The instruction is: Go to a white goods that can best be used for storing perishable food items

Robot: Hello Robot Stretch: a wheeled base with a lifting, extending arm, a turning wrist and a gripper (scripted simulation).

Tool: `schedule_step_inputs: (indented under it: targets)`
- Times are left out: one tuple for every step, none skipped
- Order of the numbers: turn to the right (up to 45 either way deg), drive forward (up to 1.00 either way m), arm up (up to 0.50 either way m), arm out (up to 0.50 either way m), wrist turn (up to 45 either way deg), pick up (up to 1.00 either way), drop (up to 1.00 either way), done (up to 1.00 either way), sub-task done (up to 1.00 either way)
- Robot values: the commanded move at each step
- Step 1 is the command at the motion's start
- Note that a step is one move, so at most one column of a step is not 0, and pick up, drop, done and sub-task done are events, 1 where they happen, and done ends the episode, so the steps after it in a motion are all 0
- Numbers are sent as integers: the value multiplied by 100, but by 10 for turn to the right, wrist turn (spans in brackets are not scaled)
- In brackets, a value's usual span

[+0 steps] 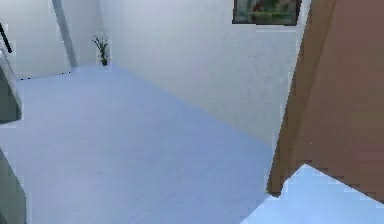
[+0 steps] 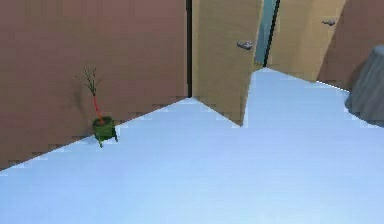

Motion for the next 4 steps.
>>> schedule_step_inputs:
  targets:
    - [0, 20, 0, 0, 0, 0, 0, 0, 0]
    - [-300, 0, 0, 0, 0, 0, 0, 0, 0]
    - [0, 100, 0, 0, 0, 0, 0, 0, 0]
    - [-30, 0, 0, 0, 0, 0, 0, 0, 0]
